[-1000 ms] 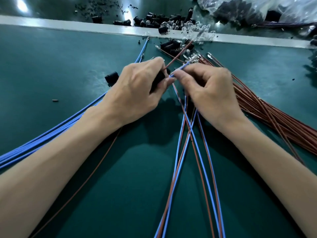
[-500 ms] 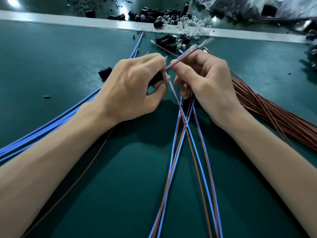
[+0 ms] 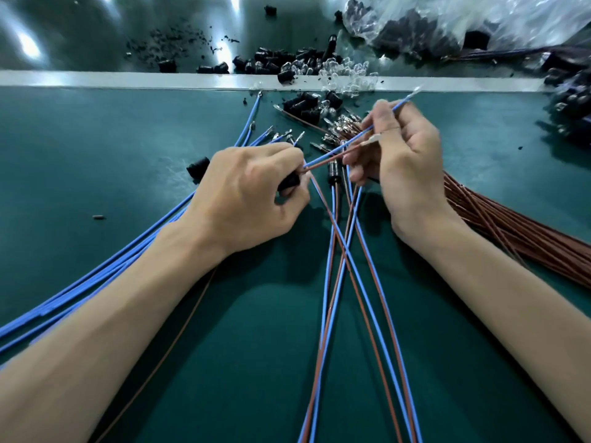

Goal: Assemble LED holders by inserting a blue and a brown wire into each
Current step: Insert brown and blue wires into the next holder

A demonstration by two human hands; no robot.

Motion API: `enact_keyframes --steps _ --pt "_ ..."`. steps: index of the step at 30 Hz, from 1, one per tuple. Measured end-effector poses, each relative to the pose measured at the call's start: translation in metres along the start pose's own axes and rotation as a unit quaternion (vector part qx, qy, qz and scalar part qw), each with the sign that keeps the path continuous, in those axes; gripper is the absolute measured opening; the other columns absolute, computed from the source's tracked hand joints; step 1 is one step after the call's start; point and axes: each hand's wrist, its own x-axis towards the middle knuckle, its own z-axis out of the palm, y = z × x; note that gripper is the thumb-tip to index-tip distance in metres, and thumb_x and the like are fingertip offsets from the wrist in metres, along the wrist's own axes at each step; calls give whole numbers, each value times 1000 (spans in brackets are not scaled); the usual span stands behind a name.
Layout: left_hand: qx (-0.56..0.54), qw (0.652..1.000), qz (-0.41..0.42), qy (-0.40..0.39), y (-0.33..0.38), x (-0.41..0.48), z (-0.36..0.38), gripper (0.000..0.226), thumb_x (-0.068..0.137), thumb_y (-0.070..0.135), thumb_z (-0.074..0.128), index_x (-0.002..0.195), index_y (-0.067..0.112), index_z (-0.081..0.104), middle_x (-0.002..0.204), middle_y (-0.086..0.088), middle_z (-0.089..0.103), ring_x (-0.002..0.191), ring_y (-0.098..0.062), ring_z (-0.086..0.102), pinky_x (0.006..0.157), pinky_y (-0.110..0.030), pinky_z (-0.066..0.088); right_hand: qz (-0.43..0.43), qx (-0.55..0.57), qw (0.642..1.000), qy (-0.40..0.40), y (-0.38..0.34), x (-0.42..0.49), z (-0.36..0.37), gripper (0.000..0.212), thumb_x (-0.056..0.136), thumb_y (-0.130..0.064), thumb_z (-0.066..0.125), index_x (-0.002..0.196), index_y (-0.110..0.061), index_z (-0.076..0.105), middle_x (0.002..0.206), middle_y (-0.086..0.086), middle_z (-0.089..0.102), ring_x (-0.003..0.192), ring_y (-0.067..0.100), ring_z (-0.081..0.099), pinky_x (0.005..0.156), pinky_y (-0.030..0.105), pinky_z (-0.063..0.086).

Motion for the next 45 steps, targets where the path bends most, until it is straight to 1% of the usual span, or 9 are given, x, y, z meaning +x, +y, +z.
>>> enact_keyframes --steps 5,10,12,20,26,29,34,40,45 --pt "21 1000 -4 -6 -1 0 1 27 82 13 58 62 14 40 60 8 36 49 -24 35 44 -31 40 19 84 992 89 -2 9 -7 29 105 -19 35 78 -14 45 47 -6 59 41 8 51 40 19 39" --pt "1 1000 8 -28 -2 0 0 26 80 9 59 62 12 41 62 8 34 50 -23 29 46 -27 31 -35 -70 990 -115 3 -5 -1 22 94 -16 54 73 -15 61 60 -8 60 53 4 57 50 16 45" --pt "-1 1000 9 -26 -1 0 -1 27 81 9 59 63 13 39 63 8 33 51 -23 28 46 -27 31 -61 -101 984 -133 4 -6 0 24 95 -15 54 72 -16 62 58 -10 60 53 2 58 51 15 45" --pt "34 999 -6 -26 -4 0 0 24 83 11 58 63 9 45 65 9 34 51 -22 28 45 -26 32 10 84 996 39 5 6 -2 30 104 -23 34 78 -14 46 51 -4 58 44 8 56 40 19 43" --pt "20 998 -12 -52 -3 1 -1 20 77 7 59 62 7 46 61 -1 43 54 -18 26 41 -27 33 -5 -36 990 -135 6 -1 -3 12 90 -20 57 81 -14 62 64 -4 64 57 10 61 55 21 51" --pt "26 999 -20 -44 -4 0 -1 21 79 9 60 63 8 46 62 3 40 54 -17 27 42 -27 34 -15 -62 992 -112 7 -1 -2 17 92 -19 54 78 -15 61 62 -5 63 53 9 60 53 21 51" --pt "31 999 -38 -12 -2 1 1 26 82 17 57 61 12 43 63 10 32 53 -16 26 43 -24 33 105 138 985 23 3 11 -4 30 105 -21 33 78 -13 44 52 -2 62 44 11 58 44 20 46" --pt "12 999 -31 -24 0 1 2 23 77 11 61 60 7 45 61 7 33 52 -20 25 43 -26 32 -5 -51 989 -139 7 0 -2 8 88 -20 60 81 -17 62 65 -6 64 59 9 58 58 19 48" --pt "-9 999 -34 -38 1 0 0 29 85 25 55 63 8 46 62 7 36 51 -21 29 45 -28 32 15 22 996 -89 8 4 -4 20 99 -14 44 82 -14 54 63 -7 65 54 7 58 54 18 47"
